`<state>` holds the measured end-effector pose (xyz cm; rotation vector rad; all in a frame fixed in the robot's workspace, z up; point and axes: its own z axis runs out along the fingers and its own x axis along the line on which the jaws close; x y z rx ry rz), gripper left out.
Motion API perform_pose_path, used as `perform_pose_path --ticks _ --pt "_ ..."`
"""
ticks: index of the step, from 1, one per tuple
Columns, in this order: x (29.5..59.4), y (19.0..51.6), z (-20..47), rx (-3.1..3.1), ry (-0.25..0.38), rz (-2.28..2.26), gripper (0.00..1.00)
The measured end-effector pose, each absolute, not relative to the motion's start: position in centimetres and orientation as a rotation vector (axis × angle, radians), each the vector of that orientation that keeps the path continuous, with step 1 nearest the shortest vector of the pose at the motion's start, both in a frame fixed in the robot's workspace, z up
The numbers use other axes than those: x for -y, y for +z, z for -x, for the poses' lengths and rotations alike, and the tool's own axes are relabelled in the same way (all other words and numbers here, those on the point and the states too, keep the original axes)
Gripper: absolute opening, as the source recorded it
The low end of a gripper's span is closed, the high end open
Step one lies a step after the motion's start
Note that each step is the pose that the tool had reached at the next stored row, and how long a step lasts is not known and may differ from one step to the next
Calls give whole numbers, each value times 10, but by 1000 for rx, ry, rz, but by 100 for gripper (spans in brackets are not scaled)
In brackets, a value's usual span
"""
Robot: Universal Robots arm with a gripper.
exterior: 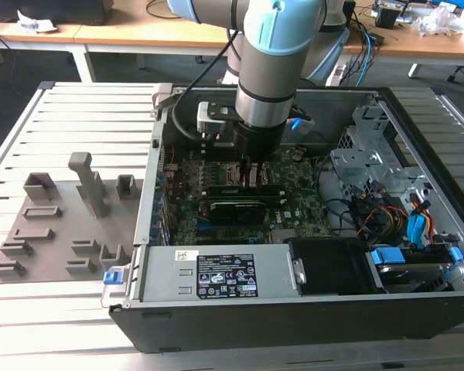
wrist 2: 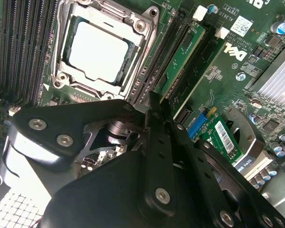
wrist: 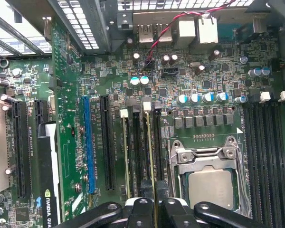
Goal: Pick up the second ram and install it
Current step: 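Insert the second ram into the second slot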
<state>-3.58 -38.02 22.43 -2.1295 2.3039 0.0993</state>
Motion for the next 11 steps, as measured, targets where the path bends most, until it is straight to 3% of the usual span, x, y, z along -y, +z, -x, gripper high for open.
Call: perform_pose_path --ticks 11 --pt "380 222 38 -2304 99 2130 14"
